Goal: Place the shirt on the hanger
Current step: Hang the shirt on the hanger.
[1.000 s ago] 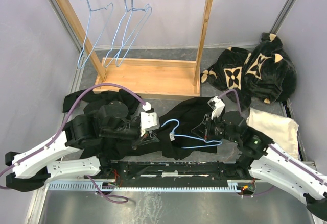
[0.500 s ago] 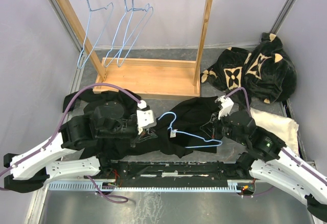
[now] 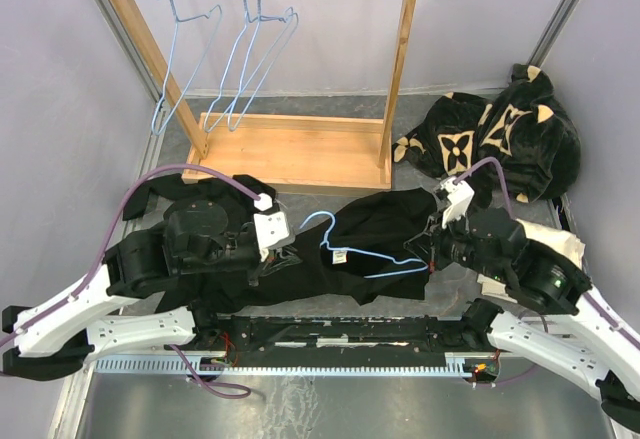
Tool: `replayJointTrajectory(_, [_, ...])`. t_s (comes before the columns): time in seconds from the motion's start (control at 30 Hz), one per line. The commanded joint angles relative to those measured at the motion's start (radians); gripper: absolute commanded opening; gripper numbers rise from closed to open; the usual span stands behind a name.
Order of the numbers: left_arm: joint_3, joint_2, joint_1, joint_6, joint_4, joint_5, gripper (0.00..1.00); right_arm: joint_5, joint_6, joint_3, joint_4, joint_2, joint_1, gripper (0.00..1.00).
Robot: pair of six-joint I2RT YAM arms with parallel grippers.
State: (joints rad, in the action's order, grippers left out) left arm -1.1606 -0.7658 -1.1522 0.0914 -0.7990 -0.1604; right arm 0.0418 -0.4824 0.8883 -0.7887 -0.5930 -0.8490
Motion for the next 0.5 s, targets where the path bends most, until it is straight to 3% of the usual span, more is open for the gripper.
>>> replayJointTrajectory(0.0, [-0.063,0.039,-0.003,-0.009,0.021,0.024,0.03,0.064,0.077,0.135,-0.189,-0.027,0.008,0.0])
replayJointTrajectory(0.47, [-0.059,0.058,-0.001,-0.01,0.024,0.067,0.03,0.169,0.204,0.375,-0.44,-0.163,0.008,0.0])
